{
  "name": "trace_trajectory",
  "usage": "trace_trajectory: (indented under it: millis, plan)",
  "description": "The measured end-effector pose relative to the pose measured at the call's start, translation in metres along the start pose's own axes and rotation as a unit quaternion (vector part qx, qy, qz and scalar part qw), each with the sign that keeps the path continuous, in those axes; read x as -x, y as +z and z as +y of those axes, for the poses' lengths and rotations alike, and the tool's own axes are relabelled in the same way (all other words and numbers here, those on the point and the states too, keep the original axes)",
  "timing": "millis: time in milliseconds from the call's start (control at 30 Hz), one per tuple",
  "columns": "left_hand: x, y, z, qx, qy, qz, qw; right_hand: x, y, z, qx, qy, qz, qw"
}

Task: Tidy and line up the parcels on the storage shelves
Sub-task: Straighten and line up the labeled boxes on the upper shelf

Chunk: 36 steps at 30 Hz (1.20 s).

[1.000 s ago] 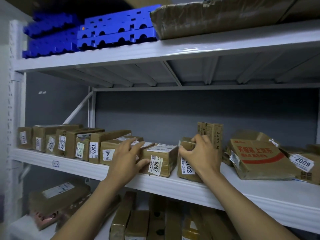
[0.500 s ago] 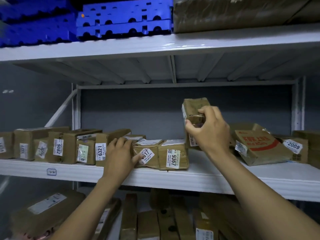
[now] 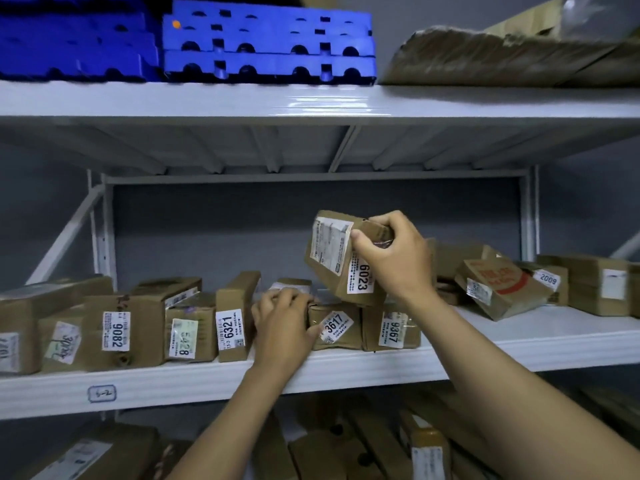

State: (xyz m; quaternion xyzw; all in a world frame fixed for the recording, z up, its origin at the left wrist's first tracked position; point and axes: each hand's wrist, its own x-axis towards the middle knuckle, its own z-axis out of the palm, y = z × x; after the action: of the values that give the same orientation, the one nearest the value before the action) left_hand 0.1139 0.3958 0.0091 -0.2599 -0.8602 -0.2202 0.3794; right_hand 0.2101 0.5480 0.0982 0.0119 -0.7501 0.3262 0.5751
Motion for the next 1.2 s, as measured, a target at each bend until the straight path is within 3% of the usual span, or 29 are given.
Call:
trace_trajectory:
  millis: [267,533,633,767,1067,1200]
  plan:
    - [-0.007,0.005,0.010,0.088,0.033,-0.017,0.995,-0.009,0.031,-0.002,-0.096,0.045,0.004,0.994]
    - [-0.006,-0.056,-0.041,-0.103,0.050,0.133,0.985,-0.009,0.069,-0.022,-0.122,0.093,-0.047,0.987]
    - [-0.014,-0.072,-0.065,-0.116,0.004,0.028,0.993,-0.002,0.090,-0.027,-0.113,0.123,-0.076,0.983]
    - [-0.015,-0.079,-0.090,-0.044,-0.031,-0.089,0.995,0.007,0.109,-0.029,-0.043,0.121,-0.080,0.989]
    - [-0.021,-0.076,-0.106,-0.039,0.028,-0.142,0.989,0.032,0.132,-0.036,0.150,-0.010,-0.192,0.970]
    - [-0.024,-0.070,-0.103,-0.058,0.072,-0.152,0.984,0.038,0.137,-0.021,0.156,-0.051,-0.282,0.945]
